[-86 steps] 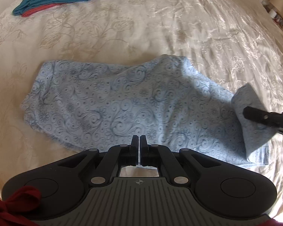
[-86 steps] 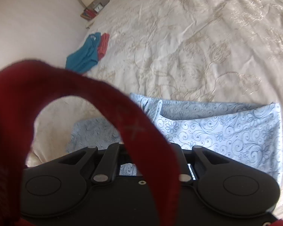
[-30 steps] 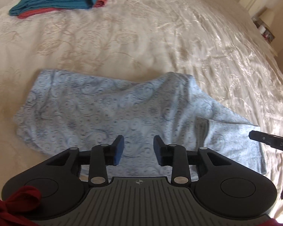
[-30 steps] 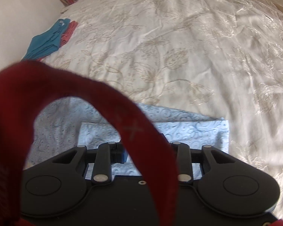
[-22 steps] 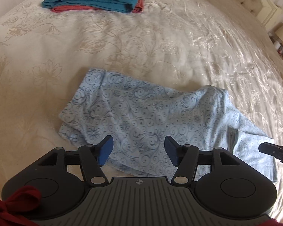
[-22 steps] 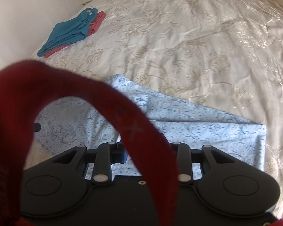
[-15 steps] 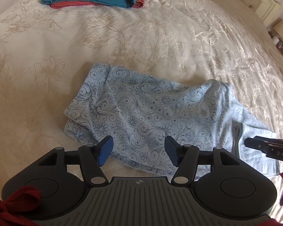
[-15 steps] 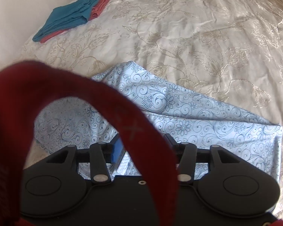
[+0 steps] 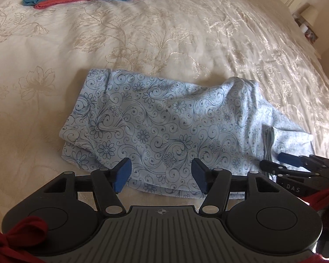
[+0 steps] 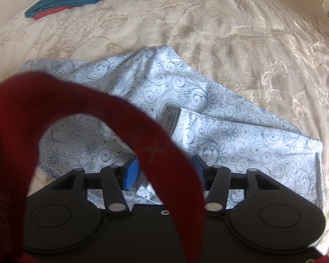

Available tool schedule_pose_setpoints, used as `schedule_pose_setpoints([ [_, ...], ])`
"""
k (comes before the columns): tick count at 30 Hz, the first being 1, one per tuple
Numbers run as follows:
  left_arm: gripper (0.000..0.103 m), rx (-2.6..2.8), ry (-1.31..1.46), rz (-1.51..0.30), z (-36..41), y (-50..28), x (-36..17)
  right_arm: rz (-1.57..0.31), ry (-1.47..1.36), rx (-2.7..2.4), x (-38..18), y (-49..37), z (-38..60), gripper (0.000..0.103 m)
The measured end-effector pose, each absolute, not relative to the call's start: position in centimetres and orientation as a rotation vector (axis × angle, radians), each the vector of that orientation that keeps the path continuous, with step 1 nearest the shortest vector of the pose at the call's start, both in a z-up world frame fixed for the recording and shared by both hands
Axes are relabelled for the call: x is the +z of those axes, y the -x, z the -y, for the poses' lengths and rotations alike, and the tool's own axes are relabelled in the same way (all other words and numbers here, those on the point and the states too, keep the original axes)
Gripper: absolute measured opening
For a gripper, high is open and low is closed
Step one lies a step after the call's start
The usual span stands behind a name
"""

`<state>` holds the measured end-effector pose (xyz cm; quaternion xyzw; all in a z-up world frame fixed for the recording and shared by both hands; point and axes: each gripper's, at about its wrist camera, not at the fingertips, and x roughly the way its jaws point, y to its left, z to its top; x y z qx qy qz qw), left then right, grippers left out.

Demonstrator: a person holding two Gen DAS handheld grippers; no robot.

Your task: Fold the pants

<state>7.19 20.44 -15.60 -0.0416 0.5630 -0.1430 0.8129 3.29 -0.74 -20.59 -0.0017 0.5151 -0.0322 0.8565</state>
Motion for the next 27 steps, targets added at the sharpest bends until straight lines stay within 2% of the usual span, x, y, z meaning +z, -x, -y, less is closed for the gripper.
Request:
schedule_pose_setpoints([
  [5, 0.058, -0.325, 0.090, -1.203, -20.2, -7.3, -15.7, -1.082, -0.028, -0.140, -20.0, -2.8, 1.8, 0.052],
  [13, 0.058, -0.342, 0.089, -1.197, -20.1, -7.3, -15.6, -1.083, 0.021, -0.097, -20.7, -3.3, -0.4, 0.052],
  [15, 0.058, -0.338, 0.093, -1.191, -20.4, -7.2, -15.4, -1.083, -0.011, -0.113, -20.8, -3.4, 0.1, 0.025],
  [16, 0.058, -0.335, 0.095, -1.188, -20.6, -7.2, -15.3, -1.083, -0.037, -0.128, -20.6, -3.4, 0.6, 0.016],
  [23, 0.058, -0.308, 0.104, -1.178, -21.9, -7.2, -15.0, -0.958, -0.178, -0.115, -15.5, -2.0, 2.0, 0.016],
  [27, 0.058, -0.304, 0.111, -1.179, -22.0, -7.3, -15.1, -0.963, -0.156, -0.038, -15.7, -3.5, -0.2, 0.017],
])
